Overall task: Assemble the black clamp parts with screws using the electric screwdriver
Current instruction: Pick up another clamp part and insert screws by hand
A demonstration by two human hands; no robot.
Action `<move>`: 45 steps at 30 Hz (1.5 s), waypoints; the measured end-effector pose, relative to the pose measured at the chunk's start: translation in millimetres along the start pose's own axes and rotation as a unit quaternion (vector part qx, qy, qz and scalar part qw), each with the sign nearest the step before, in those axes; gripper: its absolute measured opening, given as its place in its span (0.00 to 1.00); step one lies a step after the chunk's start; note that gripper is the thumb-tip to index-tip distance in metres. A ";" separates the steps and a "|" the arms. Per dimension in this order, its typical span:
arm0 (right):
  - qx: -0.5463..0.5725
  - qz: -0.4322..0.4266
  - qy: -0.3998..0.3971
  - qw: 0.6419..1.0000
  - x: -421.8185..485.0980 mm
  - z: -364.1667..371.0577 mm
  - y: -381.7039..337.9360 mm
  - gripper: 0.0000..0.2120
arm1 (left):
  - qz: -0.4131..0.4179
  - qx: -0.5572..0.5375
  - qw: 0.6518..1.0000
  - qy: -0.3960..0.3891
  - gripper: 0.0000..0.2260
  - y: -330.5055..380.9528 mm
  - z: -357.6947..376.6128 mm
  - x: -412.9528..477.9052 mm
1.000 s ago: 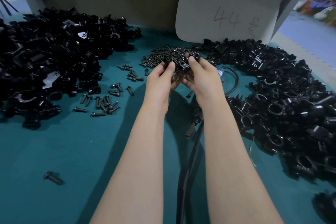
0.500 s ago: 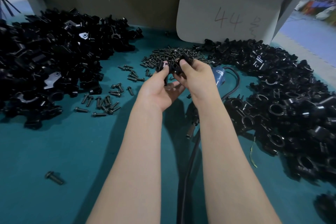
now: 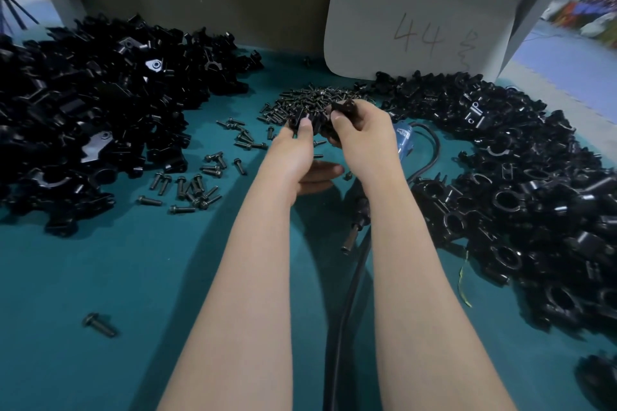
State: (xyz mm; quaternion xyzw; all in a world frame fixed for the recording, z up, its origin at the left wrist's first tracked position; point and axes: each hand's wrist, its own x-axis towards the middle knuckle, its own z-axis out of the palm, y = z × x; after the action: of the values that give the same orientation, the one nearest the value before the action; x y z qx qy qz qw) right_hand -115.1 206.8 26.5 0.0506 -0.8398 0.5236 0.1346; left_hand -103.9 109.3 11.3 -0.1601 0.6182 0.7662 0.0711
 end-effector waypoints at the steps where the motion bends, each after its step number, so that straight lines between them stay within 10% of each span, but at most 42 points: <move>1: -0.006 0.003 -0.004 1.000 0.3 -0.4 -0.1 0.07 | 0.009 -0.010 1.000 0.000 0.19 -0.2 0.0 0.8; 21: 0.042 -0.028 -0.032 0.998 -4.2 6.2 -4.9 0.27 | 0.044 -0.305 0.949 -0.065 0.10 6.0 3.8 -0.5; 31: 0.070 0.024 -0.010 0.997 -2.0 6.8 -5.5 0.00 | 0.203 0.064 0.975 0.068 0.12 -5.8 12.0 0.0; 45: 0.017 0.055 -0.047 0.997 0.3 -3.7 -5.2 0.17 | 0.240 0.153 0.953 0.108 0.21 -14.4 14.6 2.1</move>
State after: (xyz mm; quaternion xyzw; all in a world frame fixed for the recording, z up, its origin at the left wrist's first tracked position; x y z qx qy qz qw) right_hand -113.5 207.8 32.7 0.0314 -0.8374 0.5417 0.0657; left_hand -103.8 126.5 0.0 -0.0756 0.7522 0.6352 -0.1582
